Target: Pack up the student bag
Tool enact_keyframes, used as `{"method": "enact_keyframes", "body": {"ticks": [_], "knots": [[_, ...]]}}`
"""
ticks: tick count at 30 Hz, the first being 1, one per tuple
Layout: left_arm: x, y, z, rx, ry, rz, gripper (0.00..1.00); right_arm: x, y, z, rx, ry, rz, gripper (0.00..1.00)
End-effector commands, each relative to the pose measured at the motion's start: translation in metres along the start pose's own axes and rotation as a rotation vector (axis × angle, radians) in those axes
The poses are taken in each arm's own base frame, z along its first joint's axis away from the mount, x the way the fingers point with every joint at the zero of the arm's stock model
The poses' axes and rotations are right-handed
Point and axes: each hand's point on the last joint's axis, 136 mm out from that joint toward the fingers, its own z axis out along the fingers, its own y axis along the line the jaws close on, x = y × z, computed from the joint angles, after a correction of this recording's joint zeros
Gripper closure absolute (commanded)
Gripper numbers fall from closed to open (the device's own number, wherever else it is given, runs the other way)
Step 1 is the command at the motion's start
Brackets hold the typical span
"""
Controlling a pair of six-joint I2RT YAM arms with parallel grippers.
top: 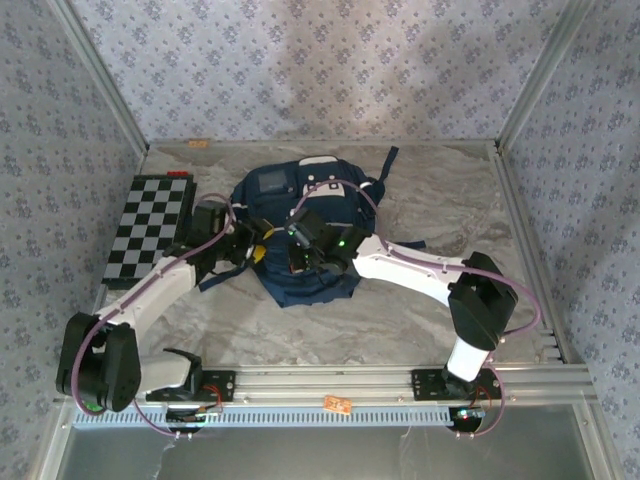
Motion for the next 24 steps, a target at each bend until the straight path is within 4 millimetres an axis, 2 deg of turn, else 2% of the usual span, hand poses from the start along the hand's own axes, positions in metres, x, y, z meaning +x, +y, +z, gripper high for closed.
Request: {"method": "enact_keyframes", "body": {"ticks": [1,4,6,8,10,12,13,14,15,17,18,20,22,24], "knots": [[-0.013,-0.019,0.004,0.019,-0.079,-0.040,0.60,-0.002,-0.003,0.000,0.029,-0.006,0.003,1.00],[-0.032,-0.010,0.002,-0.046,-0.134,-0.007,0.87,0.007,-0.019,-0.012,0.094,0.016,-0.016,1.00],[-0.049,-0.008,-0.006,-0.070,-0.156,0.019,0.99,0.017,-0.040,-0.021,0.147,0.036,-0.017,1.00],[-0.072,-0.011,-0.020,-0.073,-0.201,0.069,1.00,0.024,-0.066,-0.031,0.191,0.047,0.002,1.00],[-0.095,-0.012,-0.033,-0.131,-0.239,0.147,1.00,0.039,-0.104,-0.038,0.252,0.090,0.050,1.00],[-0.116,-0.010,-0.042,-0.216,-0.252,0.220,1.00,0.041,-0.139,-0.045,0.316,0.086,0.098,1.00],[-0.125,-0.012,-0.041,-0.220,-0.251,0.241,1.00,0.036,-0.148,-0.047,0.321,0.065,0.092,1.00],[-0.129,-0.018,-0.037,-0.196,-0.245,0.284,1.00,0.032,-0.146,-0.047,0.304,0.055,0.075,1.00],[-0.133,-0.022,-0.032,-0.187,-0.228,0.306,0.97,0.026,-0.136,-0.044,0.273,0.049,0.048,1.00],[-0.126,-0.037,-0.020,-0.114,-0.148,0.352,0.75,0.018,-0.100,-0.037,0.184,0.045,0.004,1.00],[-0.122,-0.039,-0.019,-0.098,-0.129,0.345,0.63,0.015,-0.079,-0.032,0.133,0.047,-0.014,1.00],[-0.108,-0.043,-0.026,-0.059,-0.134,0.316,0.47,0.005,-0.046,-0.030,0.089,0.021,-0.031,1.00],[-0.087,-0.031,-0.035,-0.079,-0.168,0.232,0.37,0.003,-0.020,-0.025,0.026,0.003,-0.029,1.00],[-0.061,-0.015,-0.033,-0.081,-0.155,0.118,0.35,0.003,-0.015,-0.021,0.006,0.003,-0.001,1.00]]}}
